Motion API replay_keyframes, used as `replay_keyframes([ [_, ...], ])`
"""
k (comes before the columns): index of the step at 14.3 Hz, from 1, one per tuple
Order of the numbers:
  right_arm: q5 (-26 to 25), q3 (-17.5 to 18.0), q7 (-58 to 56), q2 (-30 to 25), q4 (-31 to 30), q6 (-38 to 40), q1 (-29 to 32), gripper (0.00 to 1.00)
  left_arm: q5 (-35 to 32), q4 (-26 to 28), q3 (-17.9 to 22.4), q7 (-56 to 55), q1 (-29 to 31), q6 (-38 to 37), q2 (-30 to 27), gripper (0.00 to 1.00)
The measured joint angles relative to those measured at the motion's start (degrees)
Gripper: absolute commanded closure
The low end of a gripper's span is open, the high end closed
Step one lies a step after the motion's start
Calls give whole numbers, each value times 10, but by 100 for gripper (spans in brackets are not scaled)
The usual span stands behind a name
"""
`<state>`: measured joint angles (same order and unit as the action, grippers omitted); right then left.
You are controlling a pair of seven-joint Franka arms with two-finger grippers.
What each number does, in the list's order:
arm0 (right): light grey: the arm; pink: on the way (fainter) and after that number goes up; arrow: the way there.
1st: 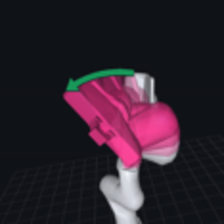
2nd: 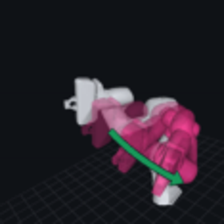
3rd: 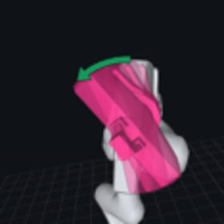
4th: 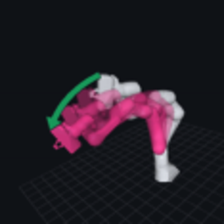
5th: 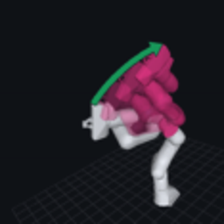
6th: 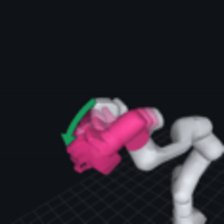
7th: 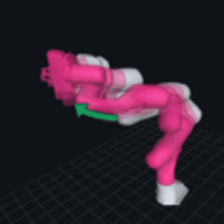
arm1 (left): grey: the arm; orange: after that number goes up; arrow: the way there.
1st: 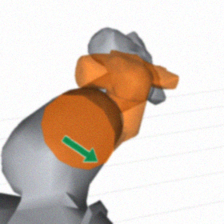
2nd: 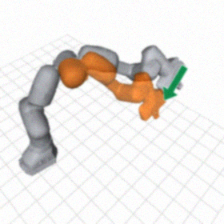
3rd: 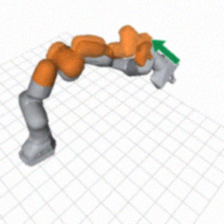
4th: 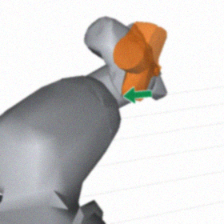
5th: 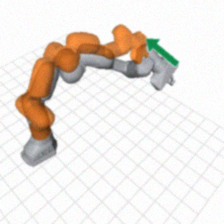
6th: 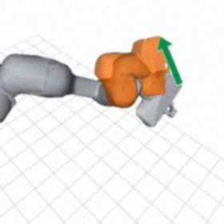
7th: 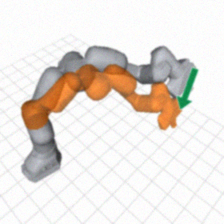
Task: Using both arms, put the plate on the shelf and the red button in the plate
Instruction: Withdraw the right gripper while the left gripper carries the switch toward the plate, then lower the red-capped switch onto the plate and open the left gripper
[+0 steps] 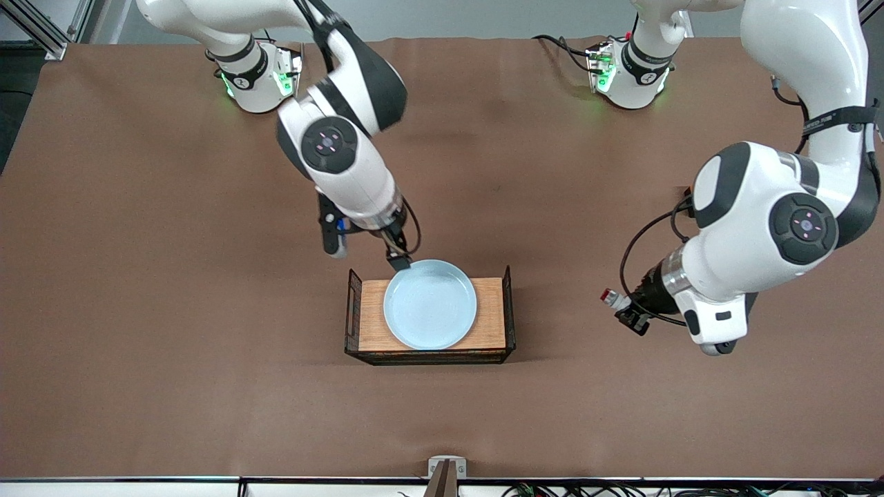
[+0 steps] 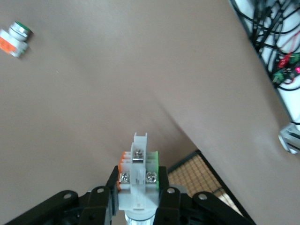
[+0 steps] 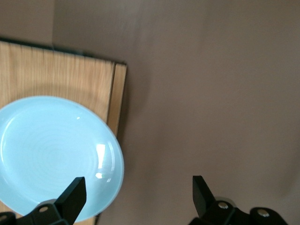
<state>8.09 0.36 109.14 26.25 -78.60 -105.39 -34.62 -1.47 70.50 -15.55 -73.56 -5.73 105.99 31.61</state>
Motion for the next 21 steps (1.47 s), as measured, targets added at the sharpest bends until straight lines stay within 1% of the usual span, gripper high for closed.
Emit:
replay_keyframes([
  [3,0,-1,-134,-75,0,119,50,0,0,-4,-1,-53,-28,28,-4,91],
  [5,0,-2,-230,-122,-7,176,89,0,0,-5,-1,-87,-46,46,-12,91],
  [7,0,-3,-334,-172,-39,196,129,0,0,-6,-1,-125,-66,69,-21,91],
  [11,-1,-4,-558,-269,-152,195,230,0,-2,-3,3,-192,-108,125,-22,90],
  [13,-2,-5,-662,-295,-186,195,289,0,-20,4,4,-234,-130,161,-12,90],
  [16,-10,-6,-790,-308,-205,190,354,0,-89,10,7,-309,-173,209,34,90],
  [19,-39,-6,-867,-310,-199,174,374,0,-134,10,10,-368,-210,249,77,90],
  [21,-53,0,-887,-312,-184,168,374,0,-139,10,17,-378,-226,253,82,90],
])
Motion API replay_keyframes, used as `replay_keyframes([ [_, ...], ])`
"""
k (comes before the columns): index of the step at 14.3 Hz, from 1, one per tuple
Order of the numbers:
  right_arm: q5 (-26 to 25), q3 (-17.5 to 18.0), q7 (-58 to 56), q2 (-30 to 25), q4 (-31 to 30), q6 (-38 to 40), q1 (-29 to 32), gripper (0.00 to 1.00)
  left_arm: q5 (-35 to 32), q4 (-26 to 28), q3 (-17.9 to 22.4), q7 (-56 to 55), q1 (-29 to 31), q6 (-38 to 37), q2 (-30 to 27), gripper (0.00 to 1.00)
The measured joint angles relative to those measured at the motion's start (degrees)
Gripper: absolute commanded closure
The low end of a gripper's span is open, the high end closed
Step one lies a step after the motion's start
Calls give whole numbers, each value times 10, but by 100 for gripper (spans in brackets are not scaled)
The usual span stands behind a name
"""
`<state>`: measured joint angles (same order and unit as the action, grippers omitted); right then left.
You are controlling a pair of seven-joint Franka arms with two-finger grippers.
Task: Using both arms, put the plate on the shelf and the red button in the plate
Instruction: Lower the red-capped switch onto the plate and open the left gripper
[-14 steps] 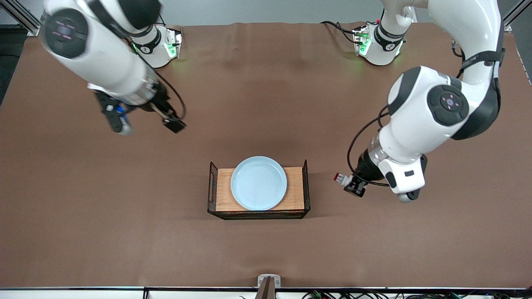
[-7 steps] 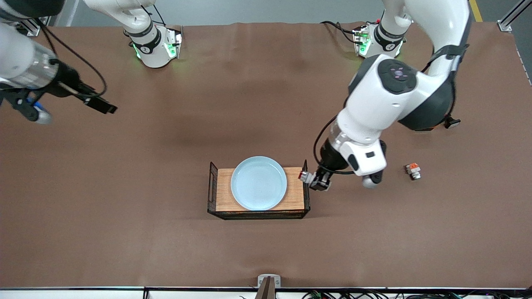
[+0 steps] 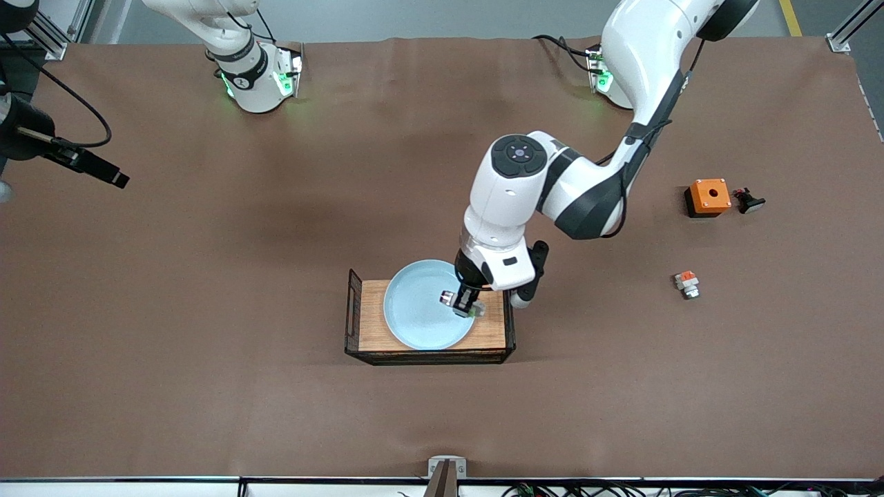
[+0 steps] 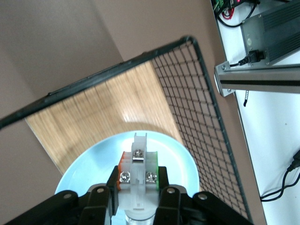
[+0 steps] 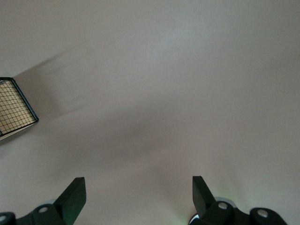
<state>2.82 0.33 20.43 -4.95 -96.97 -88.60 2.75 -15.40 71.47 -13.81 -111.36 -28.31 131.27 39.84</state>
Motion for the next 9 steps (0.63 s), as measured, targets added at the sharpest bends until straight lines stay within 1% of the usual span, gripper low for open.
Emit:
replay_keyframes([
  [3,-6,7,-21,-3,32,0,-1,0,-1,-2,23,-14,-22,10,1,90],
  [5,-8,10,-30,-5,48,0,-10,0,-1,-2,61,-26,-53,28,8,90],
  [7,-27,13,-31,-5,63,0,-38,0,-1,-1,100,-40,-89,50,24,90],
  [9,-41,15,-30,-5,78,-1,-64,0,-1,-1,113,-48,-105,62,38,90],
])
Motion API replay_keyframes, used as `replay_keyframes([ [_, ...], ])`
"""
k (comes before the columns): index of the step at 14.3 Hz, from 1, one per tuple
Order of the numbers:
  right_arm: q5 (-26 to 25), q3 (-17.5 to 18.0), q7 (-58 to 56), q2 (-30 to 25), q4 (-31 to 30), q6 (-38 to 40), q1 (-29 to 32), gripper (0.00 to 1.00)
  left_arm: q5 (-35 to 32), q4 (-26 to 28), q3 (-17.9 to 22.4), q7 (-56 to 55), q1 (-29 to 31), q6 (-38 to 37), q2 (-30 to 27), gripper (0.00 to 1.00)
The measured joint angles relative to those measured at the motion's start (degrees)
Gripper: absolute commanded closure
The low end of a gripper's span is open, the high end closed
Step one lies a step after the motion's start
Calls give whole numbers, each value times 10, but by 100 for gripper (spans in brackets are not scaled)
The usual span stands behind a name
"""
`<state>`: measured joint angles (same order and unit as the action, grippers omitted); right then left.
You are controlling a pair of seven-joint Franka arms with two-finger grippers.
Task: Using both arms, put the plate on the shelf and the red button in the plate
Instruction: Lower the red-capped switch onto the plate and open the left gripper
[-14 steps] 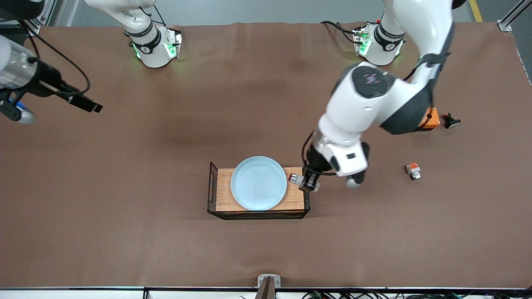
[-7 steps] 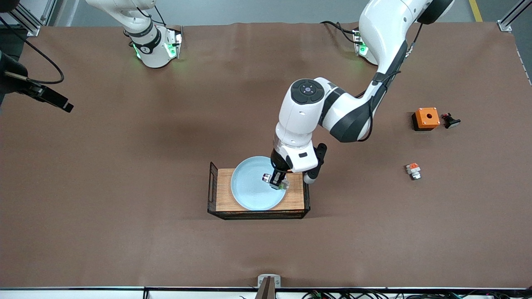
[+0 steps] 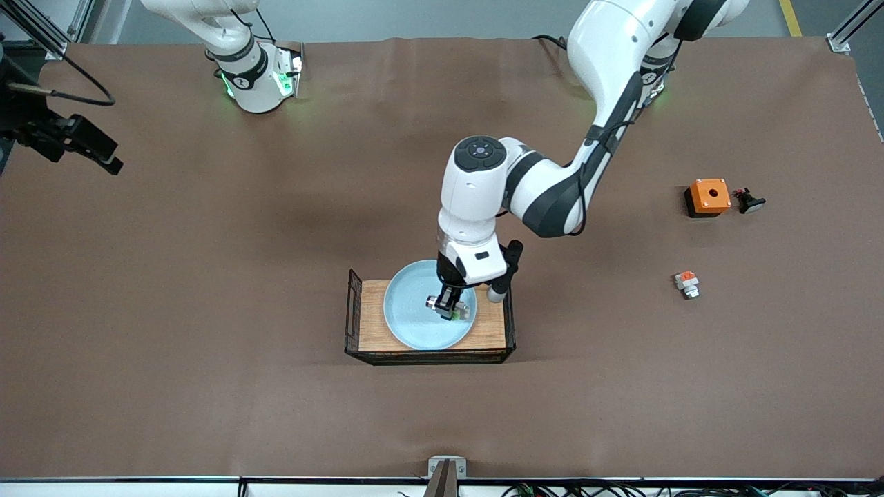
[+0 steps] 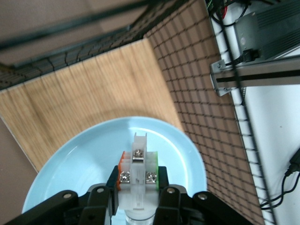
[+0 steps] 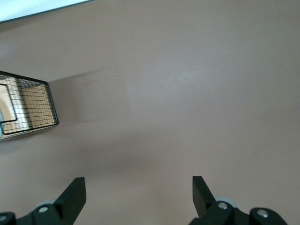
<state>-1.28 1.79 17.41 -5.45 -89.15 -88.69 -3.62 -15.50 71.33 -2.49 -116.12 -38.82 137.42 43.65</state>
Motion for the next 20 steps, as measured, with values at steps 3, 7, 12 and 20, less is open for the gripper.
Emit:
replay_keyframes([
  [3,-3,-1,0,11,24,-1,-7,0,0,0,1,0,-3,6,10,84],
  [7,-10,-6,0,40,37,-10,-4,0,-2,0,2,0,-3,12,12,49],
  [12,-11,-11,-18,56,42,-27,4,0,-9,0,2,0,-3,16,16,9],
  [20,-11,-12,-104,56,47,-27,17,0,-13,-10,5,13,-3,-1,6,0],
])
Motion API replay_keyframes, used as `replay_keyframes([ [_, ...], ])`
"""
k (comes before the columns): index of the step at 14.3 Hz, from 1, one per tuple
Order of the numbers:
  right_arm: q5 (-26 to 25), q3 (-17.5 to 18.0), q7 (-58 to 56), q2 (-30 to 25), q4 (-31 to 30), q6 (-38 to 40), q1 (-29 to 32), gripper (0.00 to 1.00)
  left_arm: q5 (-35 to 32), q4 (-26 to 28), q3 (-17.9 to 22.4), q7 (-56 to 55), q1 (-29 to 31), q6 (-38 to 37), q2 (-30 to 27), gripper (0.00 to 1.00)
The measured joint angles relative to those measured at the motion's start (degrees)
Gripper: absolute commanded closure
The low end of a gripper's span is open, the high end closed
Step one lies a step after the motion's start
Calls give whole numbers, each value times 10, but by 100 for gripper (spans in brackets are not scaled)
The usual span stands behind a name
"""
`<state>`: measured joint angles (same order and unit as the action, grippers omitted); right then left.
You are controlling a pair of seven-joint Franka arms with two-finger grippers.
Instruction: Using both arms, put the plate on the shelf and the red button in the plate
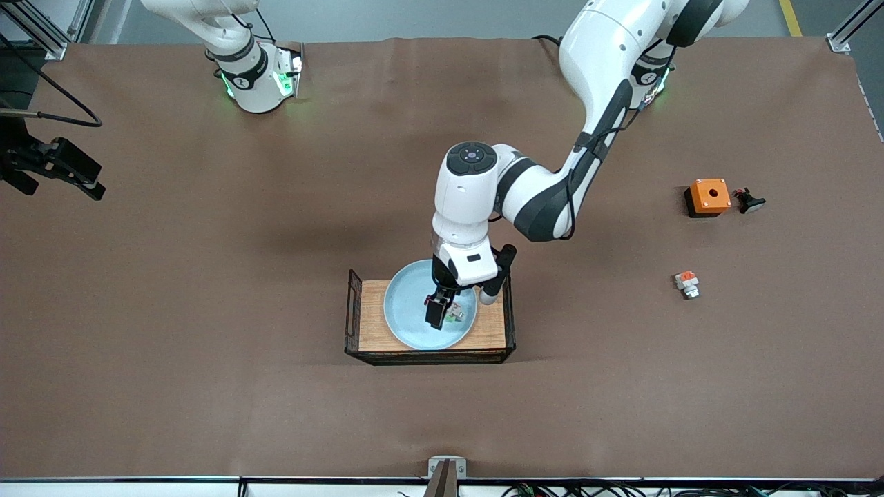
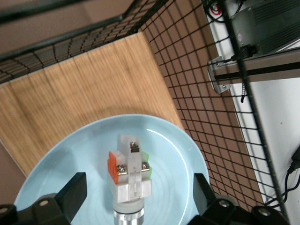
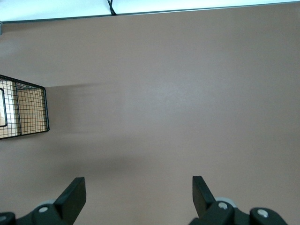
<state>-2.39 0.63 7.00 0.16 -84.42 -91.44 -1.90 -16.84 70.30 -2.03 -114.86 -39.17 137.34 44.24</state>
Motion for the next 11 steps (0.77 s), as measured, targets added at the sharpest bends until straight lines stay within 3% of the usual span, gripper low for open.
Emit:
replay_keyframes([
  [6,0,0,-5,0,0,0,0,0,0,-8,1,94,1,-121,-85,0],
  [11,0,-1,-5,0,0,0,0,0,10,-8,3,263,38,-244,-141,0],
])
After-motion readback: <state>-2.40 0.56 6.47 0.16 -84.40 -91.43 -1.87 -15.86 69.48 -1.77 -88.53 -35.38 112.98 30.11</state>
